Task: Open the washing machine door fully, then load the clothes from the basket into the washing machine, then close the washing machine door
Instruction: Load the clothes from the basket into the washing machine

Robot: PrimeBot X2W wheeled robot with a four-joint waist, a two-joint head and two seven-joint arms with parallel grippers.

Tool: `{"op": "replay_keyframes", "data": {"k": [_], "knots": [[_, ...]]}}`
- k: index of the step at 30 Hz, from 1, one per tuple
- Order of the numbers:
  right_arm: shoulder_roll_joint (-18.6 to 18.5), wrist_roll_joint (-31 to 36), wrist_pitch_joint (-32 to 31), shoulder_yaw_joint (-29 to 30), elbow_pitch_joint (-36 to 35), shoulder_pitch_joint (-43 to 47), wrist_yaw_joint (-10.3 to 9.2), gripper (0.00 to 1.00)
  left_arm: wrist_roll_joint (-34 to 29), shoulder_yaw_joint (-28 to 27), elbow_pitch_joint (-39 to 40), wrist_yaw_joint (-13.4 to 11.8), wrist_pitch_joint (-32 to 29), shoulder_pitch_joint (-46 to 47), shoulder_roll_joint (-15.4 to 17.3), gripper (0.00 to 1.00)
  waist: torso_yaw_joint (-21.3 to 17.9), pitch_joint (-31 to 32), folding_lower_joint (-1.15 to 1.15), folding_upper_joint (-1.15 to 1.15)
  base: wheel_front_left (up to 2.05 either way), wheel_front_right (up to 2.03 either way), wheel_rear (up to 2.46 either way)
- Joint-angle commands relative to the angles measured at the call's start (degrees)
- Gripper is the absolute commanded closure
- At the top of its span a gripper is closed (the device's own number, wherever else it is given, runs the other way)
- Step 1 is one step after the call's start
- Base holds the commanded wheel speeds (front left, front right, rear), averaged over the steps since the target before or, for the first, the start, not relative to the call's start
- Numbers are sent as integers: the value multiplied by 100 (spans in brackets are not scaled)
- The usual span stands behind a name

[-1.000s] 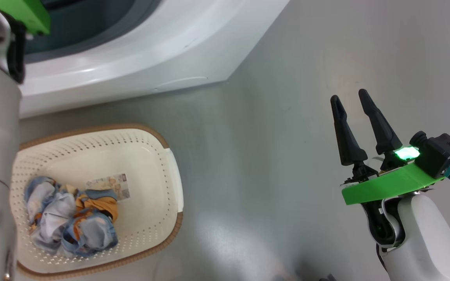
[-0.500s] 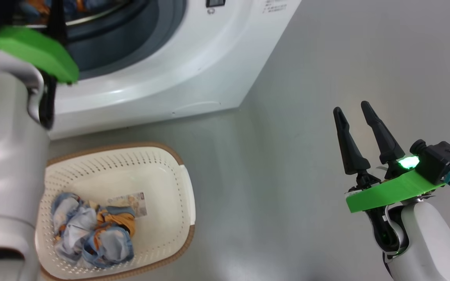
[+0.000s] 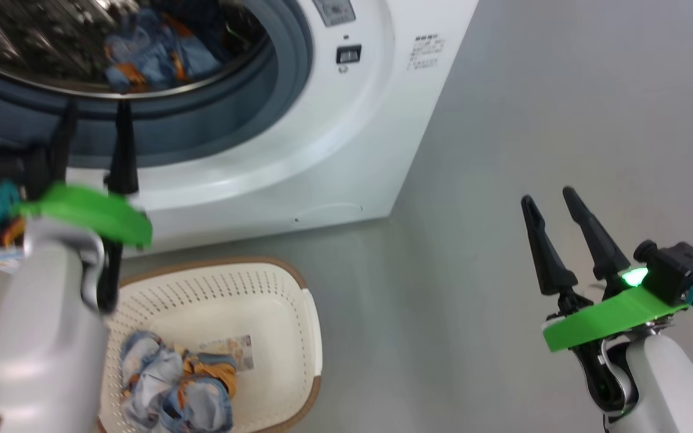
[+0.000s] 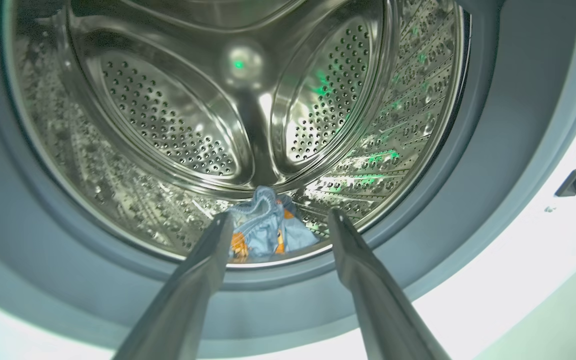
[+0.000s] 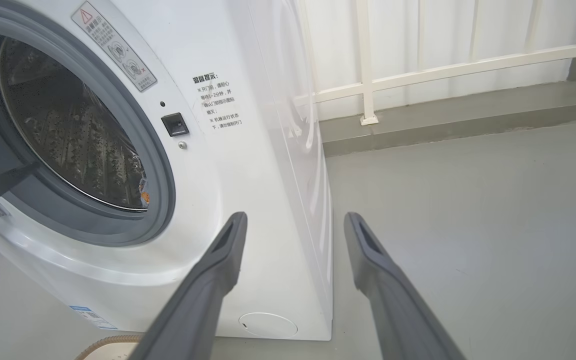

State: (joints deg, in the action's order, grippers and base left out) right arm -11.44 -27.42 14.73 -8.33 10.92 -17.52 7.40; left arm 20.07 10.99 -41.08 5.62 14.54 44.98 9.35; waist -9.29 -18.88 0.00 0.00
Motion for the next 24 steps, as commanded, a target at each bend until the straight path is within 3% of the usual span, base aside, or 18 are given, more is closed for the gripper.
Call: {"op": "replay_keyframes", "data": {"k": [1, 24], "knots": [[-85, -80, 27, -104, -94, 136, 9, 0, 29, -185, 277, -57, 45, -197, 220, 0, 131, 316, 0, 0, 0, 0, 0], [-299, -194, 27, -90, 41, 811, 9, 0, 27, -552, 2896, -404, 46, -3458, 275, 0, 589, 1297, 0, 0, 0, 0, 0]]}}
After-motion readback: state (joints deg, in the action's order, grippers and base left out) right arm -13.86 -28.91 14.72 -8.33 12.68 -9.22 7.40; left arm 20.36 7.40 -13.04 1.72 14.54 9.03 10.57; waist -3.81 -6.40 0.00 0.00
